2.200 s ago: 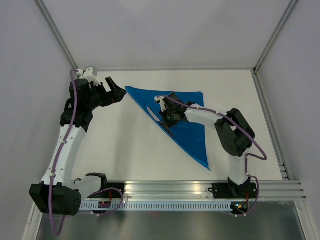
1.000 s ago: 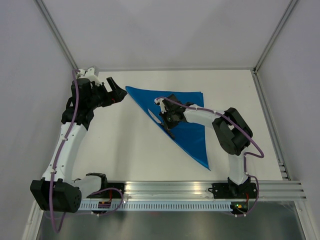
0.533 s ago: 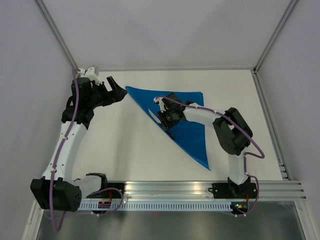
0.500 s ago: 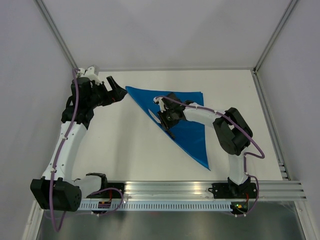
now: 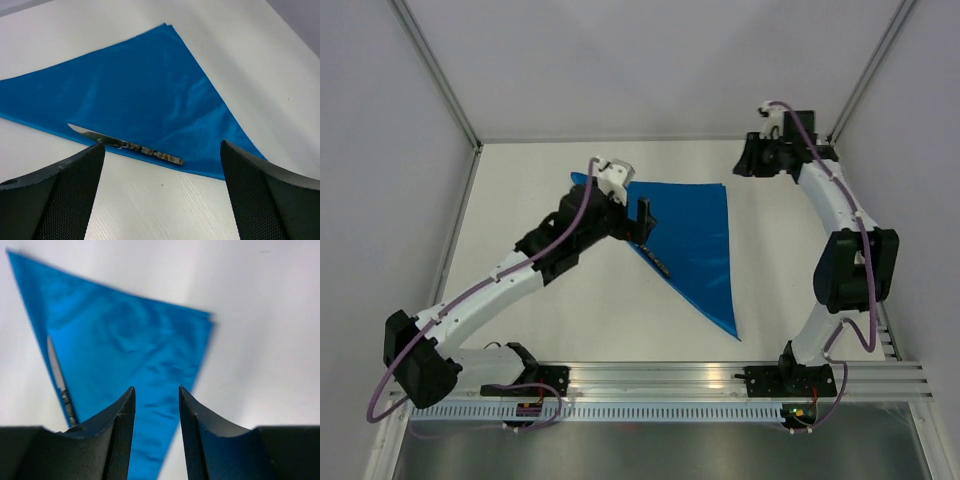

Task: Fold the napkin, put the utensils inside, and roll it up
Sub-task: Fold the napkin

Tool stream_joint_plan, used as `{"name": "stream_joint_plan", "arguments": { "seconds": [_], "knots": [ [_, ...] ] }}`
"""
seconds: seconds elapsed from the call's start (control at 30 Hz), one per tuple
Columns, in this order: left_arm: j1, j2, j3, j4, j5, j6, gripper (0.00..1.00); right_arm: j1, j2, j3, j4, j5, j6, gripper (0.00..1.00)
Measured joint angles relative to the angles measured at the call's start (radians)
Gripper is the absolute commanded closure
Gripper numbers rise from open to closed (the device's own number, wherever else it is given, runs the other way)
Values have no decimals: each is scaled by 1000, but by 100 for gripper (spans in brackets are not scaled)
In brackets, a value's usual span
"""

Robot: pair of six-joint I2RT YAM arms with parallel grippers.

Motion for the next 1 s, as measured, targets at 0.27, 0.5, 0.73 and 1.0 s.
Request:
{"name": "stream_joint_plan", "arguments": {
  "seconds": [0.27, 0.5, 0.73, 1.0],
  "knots": [
    [-496, 180, -201, 323, -309, 269, 1, -275, -78, -77, -3, -87, 3, 54],
    [-741, 409, -241, 505, -439, 441, 3, -275, -77, -95, -18, -130, 2, 55],
    [-830, 533, -227, 608, -452, 486, 9, -286, -77, -103, -15, -138, 3, 55],
    [-897, 677, -182, 649, -452, 513, 15, -288, -78, -103, -13, -149, 3, 56]
  ]
}}
